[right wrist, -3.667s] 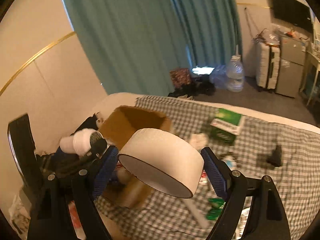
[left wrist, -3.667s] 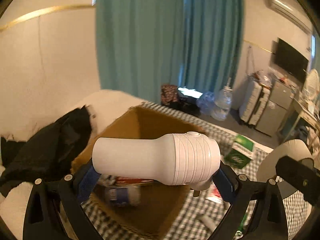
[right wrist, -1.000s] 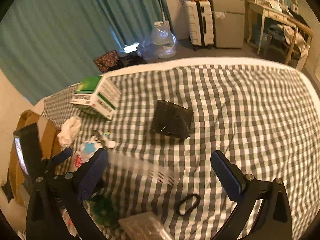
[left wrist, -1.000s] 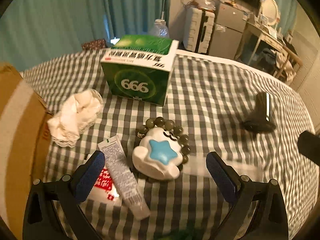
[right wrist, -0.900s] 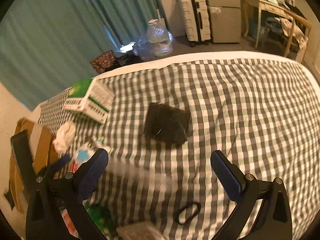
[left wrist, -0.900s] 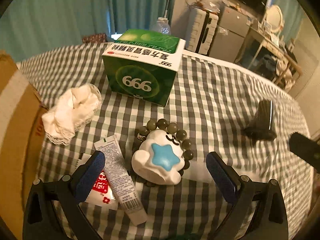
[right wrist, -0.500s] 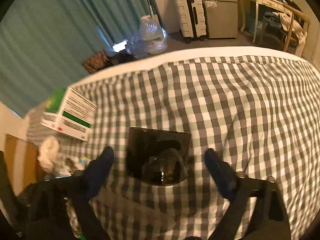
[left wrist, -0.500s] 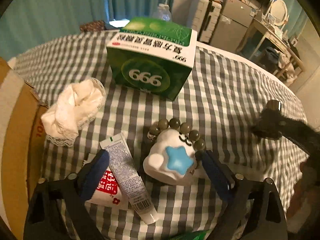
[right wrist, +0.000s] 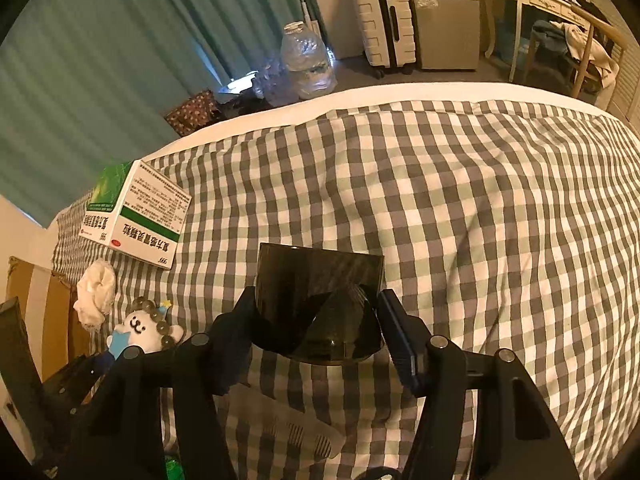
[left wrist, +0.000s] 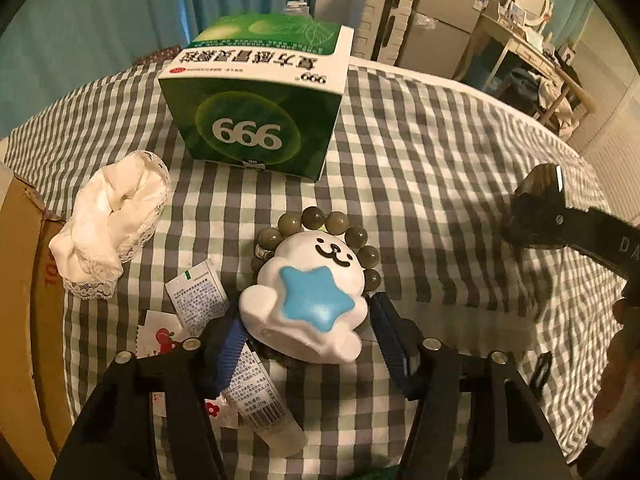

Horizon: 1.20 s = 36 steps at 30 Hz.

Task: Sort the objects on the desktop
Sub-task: 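Grasp the white star toy with left tool while right tool grasps the black case, then carry the star toy and black case over the cardboard box and release them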

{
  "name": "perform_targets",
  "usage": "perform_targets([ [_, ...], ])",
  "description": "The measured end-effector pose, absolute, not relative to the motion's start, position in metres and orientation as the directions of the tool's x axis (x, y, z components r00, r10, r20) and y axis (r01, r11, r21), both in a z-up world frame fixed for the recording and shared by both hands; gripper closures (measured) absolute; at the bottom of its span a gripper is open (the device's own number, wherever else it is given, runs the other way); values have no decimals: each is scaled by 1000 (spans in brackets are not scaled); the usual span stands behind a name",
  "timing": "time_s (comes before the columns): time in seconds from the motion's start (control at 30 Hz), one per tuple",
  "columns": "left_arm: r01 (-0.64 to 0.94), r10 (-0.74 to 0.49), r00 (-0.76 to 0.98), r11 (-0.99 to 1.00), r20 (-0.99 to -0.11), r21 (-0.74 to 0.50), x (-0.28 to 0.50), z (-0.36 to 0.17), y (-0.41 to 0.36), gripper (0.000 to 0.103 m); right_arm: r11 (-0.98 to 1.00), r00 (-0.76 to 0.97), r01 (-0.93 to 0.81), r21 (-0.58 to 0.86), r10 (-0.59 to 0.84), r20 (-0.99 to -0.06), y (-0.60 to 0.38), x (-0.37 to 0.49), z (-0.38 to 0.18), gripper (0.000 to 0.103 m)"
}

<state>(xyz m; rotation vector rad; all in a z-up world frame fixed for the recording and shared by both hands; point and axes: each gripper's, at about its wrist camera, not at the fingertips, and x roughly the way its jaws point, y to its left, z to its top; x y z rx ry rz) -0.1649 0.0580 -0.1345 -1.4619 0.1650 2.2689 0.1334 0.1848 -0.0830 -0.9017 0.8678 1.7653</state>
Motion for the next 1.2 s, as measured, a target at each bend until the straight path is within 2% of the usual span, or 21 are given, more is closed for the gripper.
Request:
perform_targets([
  [0.27,-389,297,-345,-909,-890,-153,-158,-124,33,49,-332,-304,-928,169,414,-858,167,143,-73,45],
  [0.33,-376,302,-348,-912,-887,-163,-154,-119,26,49,-342,-306,-925,167,407,-861,159,149,-70,48],
  [0.47,-379,314,-378,-911,-871,-163,-144,-102,18,49,-296,-290,-940,173,418,-861,145,154,-63,64],
  [0.6,-382,298,-387,-913,-872,-143,-133,-90,23,49,-283,-286,-942,180,401,-870,135,158,-60,65],
  [0.67,-377,300,-397,-915,-868,-144,-125,-85,21,49,-284,-290,-941,183,399,-870,129,158,-57,73],
  [0.83,-357,292,-421,-924,-859,-139,-114,-68,13,49,-258,-258,-952,166,380,-888,117,153,-55,74],
  [0.87,-355,291,-429,-925,-855,-137,-112,-66,11,49,-243,-252,-955,169,371,-894,117,153,-57,66],
  [0.9,-352,292,-435,-926,-852,-138,-110,-63,9,49,-231,-238,-960,161,363,-901,116,154,-59,48],
  [0.97,-346,299,-440,-927,-847,-147,-106,-59,7,49,-211,-205,-968,135,359,-910,113,153,-64,33],
  [1.1,-335,296,-430,-929,-853,-154,-104,-61,1,49,-171,-183,-976,136,301,-936,116,155,-76,30],
  [1.2,-332,302,-420,-929,-856,-164,-105,-64,0,49,-169,-105,-984,60,268,-958,113,151,-90,30],
])
